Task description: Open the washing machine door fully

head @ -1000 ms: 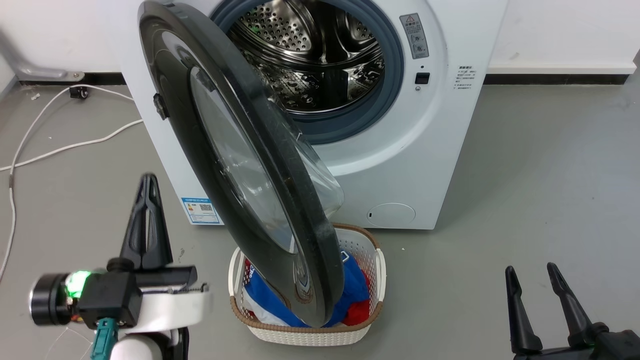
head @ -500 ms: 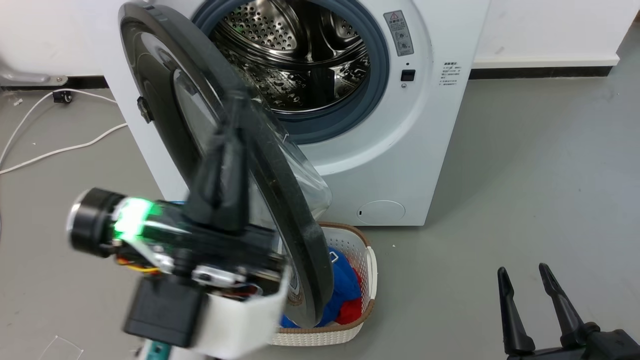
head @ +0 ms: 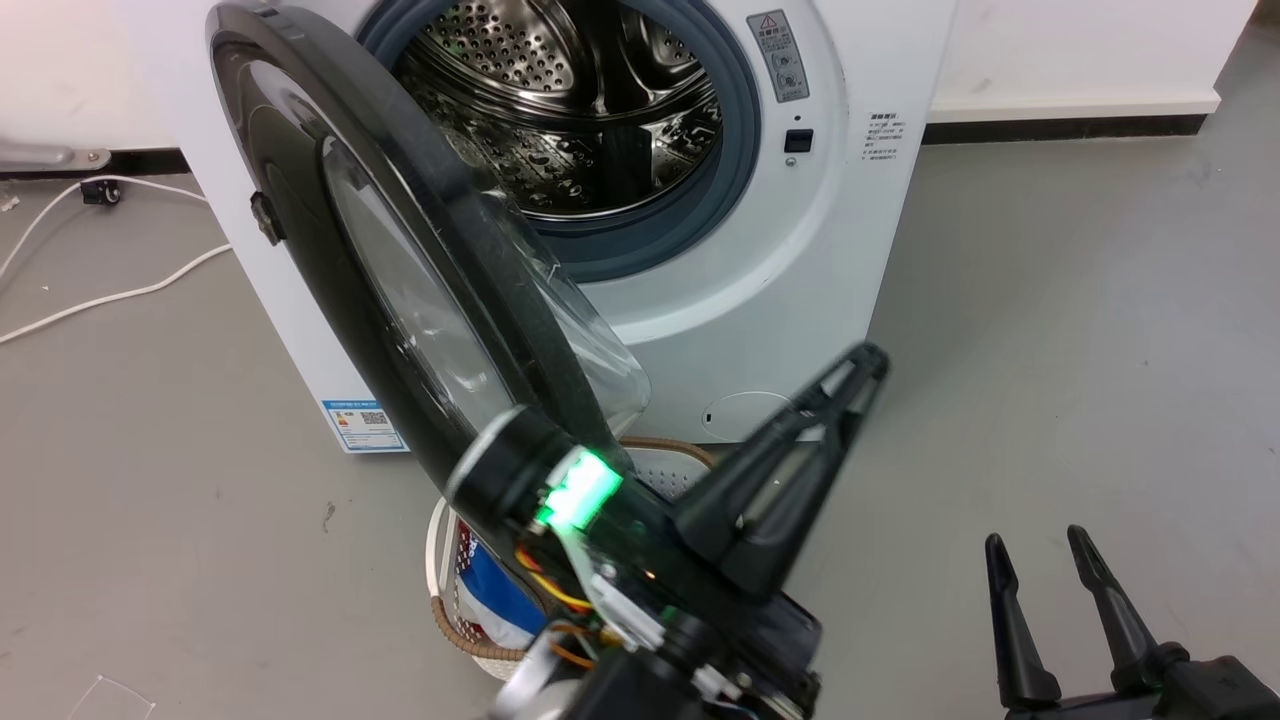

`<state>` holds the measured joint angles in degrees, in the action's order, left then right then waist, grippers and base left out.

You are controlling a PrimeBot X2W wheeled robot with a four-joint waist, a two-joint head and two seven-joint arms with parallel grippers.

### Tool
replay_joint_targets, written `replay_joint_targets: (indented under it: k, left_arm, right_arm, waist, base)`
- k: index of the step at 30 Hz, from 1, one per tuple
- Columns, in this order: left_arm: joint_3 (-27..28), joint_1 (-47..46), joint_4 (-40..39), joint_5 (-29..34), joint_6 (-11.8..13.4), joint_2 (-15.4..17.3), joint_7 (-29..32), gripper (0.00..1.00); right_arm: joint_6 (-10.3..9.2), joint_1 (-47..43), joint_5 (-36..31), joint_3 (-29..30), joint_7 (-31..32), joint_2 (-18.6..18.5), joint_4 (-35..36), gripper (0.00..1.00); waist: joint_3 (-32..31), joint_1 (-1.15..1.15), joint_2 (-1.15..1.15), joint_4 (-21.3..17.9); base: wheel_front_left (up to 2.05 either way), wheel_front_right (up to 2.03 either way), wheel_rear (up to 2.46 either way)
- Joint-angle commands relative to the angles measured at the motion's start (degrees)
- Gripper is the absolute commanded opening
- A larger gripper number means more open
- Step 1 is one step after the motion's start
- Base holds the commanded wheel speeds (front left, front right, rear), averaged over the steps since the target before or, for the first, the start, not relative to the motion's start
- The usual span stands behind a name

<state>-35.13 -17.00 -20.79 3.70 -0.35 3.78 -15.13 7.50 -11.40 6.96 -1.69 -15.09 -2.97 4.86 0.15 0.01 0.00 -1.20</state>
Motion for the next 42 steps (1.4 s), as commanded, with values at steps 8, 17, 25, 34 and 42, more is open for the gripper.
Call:
replay_joint_targets:
  k: [8, 17, 25, 34, 42]
  left_arm:
    - [-6.84, 1.53, 5.88, -1.26, -0.25, -0.15, -0.03, 0.0]
    - [-11.02, 3.61, 13.23, -2.49, -0.29, 0.41, -0.04, 0.0]
    - [-10.97, 5.92, 19.78, -4.1, 0.63, 1.34, -0.08, 0.0]
    - [-7.77, 8.19, 25.45, -6.21, 1.85, 1.68, -0.08, 0.0]
    - [-2.65, 6.6, 28.23, -6.96, 2.99, 1.81, -0.08, 0.0]
  right_arm:
    - [-0.01, 1.16, -0.35, -0.38, -0.1, 0.18, -0.38, 1.0]
    - [-0.01, 2.29, -0.65, -0.4, -0.1, 0.18, -0.36, 1.0]
    - [-0.01, 3.64, -1.14, -0.44, -0.1, 0.18, -0.73, 1.0]
    - [-0.01, 4.74, -0.71, -0.17, -0.11, 0.18, -1.33, 1.0]
    - [-0.01, 5.54, -0.69, -0.11, -0.11, 0.18, -1.96, 1.0]
  waist:
    - [0.89, -0.01, 0.0, 0.16]
    - [2.74, -0.01, 0.0, 0.53]
    - [4.62, -0.01, 0.0, 0.82]
    - [6.24, -0.01, 0.0, 0.54]
    - [7.04, -0.01, 0.0, 0.48]
  base:
    - [0.0, 0.0, 0.0]
    - [0.0, 0.0, 0.0]
    - [0.0, 0.0, 0.0]
    - [0.0, 0.0, 0.0]
    - [0.0, 0.0, 0.0]
